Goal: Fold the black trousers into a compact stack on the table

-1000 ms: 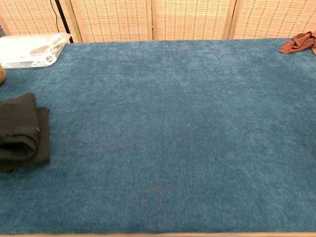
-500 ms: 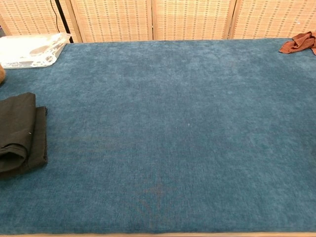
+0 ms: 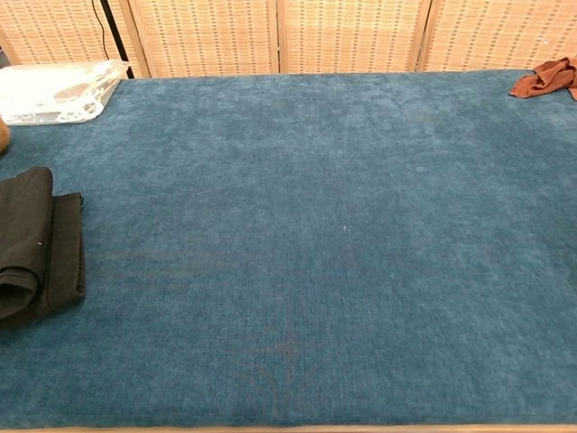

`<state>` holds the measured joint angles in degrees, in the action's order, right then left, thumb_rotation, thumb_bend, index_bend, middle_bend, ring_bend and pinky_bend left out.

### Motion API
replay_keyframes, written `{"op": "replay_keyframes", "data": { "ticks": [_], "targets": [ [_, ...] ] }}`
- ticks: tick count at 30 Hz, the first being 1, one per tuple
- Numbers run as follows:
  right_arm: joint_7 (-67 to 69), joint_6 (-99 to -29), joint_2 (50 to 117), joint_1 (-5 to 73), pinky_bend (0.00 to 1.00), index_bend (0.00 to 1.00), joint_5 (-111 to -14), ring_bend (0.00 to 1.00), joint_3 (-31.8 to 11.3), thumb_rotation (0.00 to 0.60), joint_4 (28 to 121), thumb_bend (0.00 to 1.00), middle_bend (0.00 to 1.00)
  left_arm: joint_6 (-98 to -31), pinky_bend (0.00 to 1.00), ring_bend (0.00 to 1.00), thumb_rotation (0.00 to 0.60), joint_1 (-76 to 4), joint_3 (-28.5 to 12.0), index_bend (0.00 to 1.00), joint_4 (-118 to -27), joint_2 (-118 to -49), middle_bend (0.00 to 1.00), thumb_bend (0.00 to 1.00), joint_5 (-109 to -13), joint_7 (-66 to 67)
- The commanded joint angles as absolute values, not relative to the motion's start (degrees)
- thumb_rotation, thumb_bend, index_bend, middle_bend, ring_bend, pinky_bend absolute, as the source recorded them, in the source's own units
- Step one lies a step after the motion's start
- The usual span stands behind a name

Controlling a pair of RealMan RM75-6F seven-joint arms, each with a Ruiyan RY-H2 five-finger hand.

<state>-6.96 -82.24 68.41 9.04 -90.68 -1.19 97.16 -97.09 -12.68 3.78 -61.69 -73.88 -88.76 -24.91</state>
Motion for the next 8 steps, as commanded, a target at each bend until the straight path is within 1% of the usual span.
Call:
{"op": "replay_keyframes", "data": {
  "ticks": [1, 3, 8],
  "targets": [
    [-8.29, -84.98, 70.15, 8.49, 0.00, 0.00, -91.23, 0.00, -2.67, 0.600, 94.45, 0.00, 0.00, -88.47, 0.00, 0.00, 0.600, -12.73, 2.94, 0.00, -77.12, -68.35, 0.00, 0.00, -83.29, -13.07],
    [-9.05, -86.73, 71.34, 7.96, 0.00, 0.00, -91.14, 0.00, -3.33, 0.600, 92.23, 0.00, 0.00, -86.48, 0.00, 0.00, 0.600, -12.24, 2.44, 0.00, -82.48, -67.93, 0.00, 0.00, -80.55, -9.21],
    [-10.47, -88.50, 72.38, 7.43, 0.00, 0.00, -91.26, 0.00, -3.95, 0.600, 89.96, 0.00, 0.00, -85.20, 0.00, 0.00, 0.600, -11.76, 1.34, 0.00, -86.34, -67.15, 0.00, 0.00, -78.95, -4.39]
  ]
}}
